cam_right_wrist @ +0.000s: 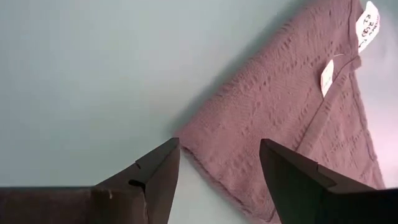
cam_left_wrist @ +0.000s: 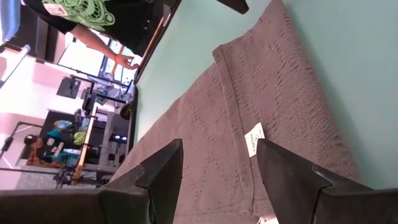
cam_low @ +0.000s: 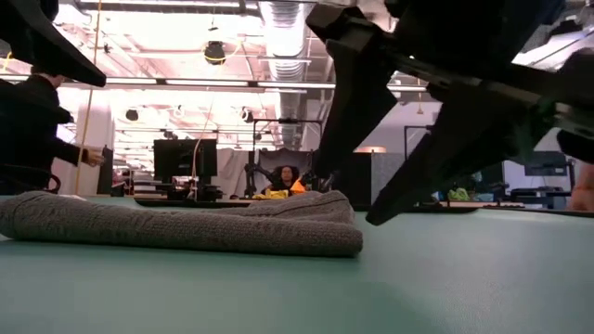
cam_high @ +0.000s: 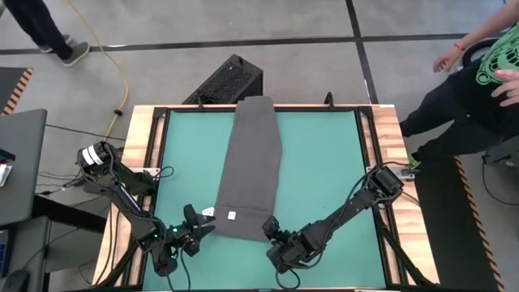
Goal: Roll towel into tight, uniform cylinder
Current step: Roll the gray towel
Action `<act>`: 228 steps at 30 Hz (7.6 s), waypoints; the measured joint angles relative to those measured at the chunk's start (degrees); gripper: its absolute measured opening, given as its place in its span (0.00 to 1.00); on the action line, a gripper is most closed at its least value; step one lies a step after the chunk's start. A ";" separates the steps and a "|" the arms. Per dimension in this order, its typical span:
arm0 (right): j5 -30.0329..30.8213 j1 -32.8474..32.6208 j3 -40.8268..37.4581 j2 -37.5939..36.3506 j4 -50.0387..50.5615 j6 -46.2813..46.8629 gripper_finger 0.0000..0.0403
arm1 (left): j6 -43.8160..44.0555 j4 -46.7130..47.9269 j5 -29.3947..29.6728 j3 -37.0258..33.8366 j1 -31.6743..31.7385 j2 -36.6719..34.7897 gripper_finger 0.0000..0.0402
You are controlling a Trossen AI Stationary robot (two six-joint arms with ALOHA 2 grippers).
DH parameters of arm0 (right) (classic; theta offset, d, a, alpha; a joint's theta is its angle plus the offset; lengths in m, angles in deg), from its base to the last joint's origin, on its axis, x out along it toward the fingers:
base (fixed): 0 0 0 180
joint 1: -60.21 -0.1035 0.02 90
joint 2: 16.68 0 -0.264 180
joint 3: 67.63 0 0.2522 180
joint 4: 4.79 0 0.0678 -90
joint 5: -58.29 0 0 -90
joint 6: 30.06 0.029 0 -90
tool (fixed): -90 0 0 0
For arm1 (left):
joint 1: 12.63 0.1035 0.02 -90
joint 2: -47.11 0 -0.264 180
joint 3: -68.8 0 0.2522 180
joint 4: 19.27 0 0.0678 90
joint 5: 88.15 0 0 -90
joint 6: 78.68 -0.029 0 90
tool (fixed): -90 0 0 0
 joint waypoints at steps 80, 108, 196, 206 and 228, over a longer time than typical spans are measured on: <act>1.27 2.07 -7.21 0.00 -11.66 7.93 0.13 | -20.35 -11.39 -22.48 -12.04 3.84 0.16 0.46; 1.75 0.72 -4.64 -0.19 -10.38 18.58 0.02 | -15.92 -15.09 -21.97 -7.22 8.57 0.30 0.01; -17.08 9.78 -4.11 -8.07 13.69 59.35 0.20 | 13.10 -2.14 -68.58 -4.92 39.95 -7.28 0.29; -10.57 7.57 -4.04 -13.24 13.25 46.05 0.27 | 7.57 -2.05 -68.44 -4.92 39.82 -11.82 0.50; -9.09 6.20 -4.04 -13.03 -3.55 29.02 0.54 | 6.82 0.01 -68.51 -4.83 39.84 -11.89 0.57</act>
